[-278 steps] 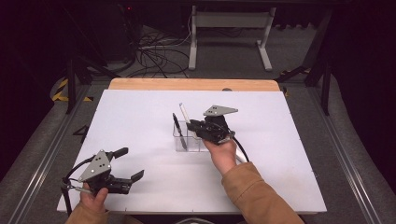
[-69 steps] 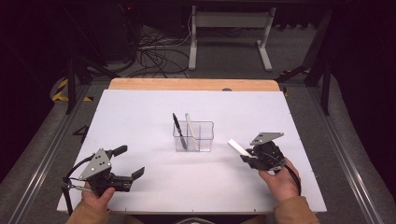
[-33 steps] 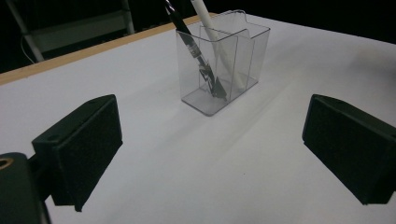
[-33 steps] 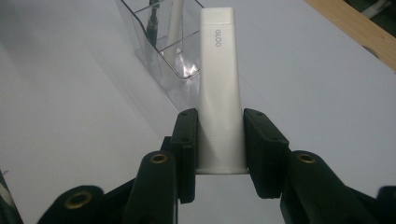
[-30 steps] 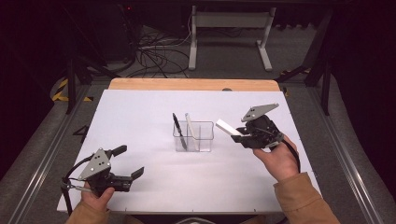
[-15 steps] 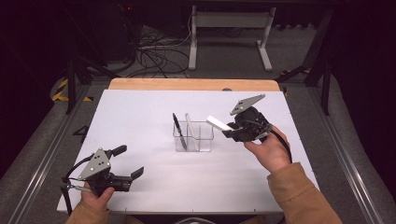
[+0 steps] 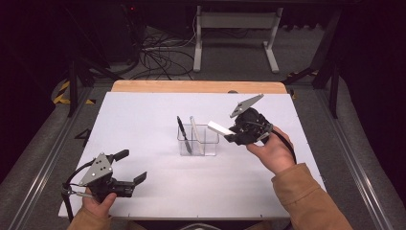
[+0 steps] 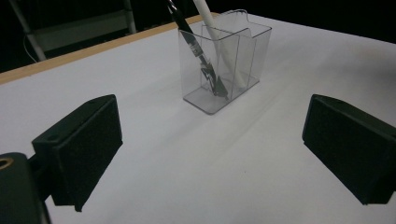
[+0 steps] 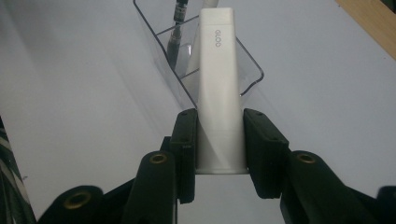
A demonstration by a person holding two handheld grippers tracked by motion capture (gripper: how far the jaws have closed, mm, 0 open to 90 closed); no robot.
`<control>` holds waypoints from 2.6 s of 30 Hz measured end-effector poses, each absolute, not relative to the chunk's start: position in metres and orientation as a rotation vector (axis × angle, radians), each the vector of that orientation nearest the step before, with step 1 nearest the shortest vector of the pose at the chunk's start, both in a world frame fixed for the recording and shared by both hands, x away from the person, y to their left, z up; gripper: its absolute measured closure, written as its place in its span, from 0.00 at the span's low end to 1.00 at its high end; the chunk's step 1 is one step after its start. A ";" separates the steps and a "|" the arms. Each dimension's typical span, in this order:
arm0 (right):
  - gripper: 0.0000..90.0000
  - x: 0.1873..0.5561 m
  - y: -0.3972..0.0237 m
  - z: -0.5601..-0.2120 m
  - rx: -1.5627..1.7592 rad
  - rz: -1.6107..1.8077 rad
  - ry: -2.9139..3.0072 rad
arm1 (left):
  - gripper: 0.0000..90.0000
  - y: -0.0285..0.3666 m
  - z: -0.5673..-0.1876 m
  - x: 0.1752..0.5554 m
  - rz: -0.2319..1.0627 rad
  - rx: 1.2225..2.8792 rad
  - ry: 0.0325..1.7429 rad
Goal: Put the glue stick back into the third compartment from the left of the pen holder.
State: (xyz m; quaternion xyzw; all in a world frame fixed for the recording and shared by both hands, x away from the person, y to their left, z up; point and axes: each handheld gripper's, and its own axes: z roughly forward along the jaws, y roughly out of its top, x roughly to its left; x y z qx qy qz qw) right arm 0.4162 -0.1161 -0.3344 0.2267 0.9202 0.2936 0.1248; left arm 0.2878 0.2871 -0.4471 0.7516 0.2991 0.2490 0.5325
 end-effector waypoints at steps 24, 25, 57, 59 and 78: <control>0.74 0.435 -0.090 -0.335 0.662 0.585 2.775 | 0.06 0.290 -0.447 0.285 0.603 1.790 0.718; 0.74 0.435 -0.089 -0.335 0.660 0.578 2.776 | 0.06 0.290 -0.447 0.285 0.603 1.789 0.718; 0.74 0.446 -0.067 -0.342 0.710 0.291 2.845 | 0.06 0.291 -0.447 0.285 0.594 1.787 0.716; 0.74 0.446 -0.067 -0.342 0.709 0.287 2.845 | 0.06 0.291 -0.447 0.285 0.597 1.788 0.714; 0.74 0.450 -0.057 -0.340 0.703 0.295 2.838 | 0.06 0.291 -0.447 0.286 0.593 1.788 0.714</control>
